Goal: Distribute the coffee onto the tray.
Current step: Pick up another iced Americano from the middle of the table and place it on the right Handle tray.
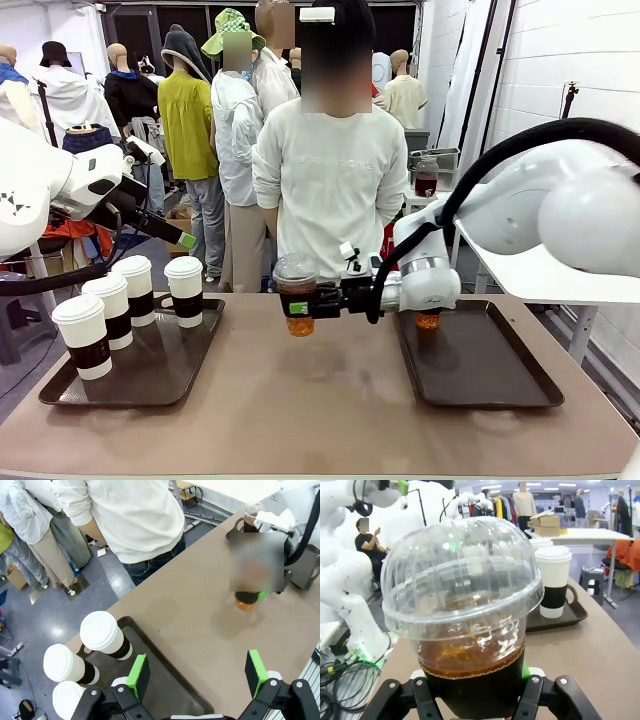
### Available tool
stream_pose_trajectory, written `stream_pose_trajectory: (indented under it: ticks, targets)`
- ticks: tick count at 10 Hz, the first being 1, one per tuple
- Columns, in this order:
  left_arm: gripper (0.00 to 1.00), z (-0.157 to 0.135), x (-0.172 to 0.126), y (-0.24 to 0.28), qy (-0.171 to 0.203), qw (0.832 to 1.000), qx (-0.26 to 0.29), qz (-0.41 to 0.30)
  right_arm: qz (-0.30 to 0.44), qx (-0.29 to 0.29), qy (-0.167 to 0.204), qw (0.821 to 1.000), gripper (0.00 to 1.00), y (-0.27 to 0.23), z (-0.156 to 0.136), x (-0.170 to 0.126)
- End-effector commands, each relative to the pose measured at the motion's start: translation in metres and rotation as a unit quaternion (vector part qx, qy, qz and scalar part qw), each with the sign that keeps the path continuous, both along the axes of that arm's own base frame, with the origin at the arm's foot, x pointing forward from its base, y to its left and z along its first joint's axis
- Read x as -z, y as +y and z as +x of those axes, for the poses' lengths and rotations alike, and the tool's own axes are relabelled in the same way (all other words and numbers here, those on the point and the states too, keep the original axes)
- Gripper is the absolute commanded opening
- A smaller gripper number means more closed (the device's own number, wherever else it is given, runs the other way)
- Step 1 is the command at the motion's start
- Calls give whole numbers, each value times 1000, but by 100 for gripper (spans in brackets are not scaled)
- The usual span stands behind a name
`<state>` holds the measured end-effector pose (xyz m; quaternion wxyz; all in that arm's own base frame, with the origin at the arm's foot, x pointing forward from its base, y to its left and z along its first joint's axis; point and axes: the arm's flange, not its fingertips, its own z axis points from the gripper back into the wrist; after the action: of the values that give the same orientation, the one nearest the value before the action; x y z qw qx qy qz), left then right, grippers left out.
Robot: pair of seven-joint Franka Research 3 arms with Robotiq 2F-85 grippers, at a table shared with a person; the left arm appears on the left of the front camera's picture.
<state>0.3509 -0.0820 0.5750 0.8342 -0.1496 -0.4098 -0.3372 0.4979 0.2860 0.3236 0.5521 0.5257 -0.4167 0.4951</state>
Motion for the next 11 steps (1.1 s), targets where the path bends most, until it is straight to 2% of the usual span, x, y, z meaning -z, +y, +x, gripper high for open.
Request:
stream_pose_trajectory:
  ticks: [1,6,11]
  targets:
    - [100,0,0,0,3,1000,6,-8,1,4,3,1000,60,-36,-21,-22]
    - [100,0,0,0,3,1000,6,-8,0,86,-35,996,60,-118,-52,-42]
    - [100,0,0,0,3,1000,6,-8,4,154,-46,987,60,-201,-68,-18]
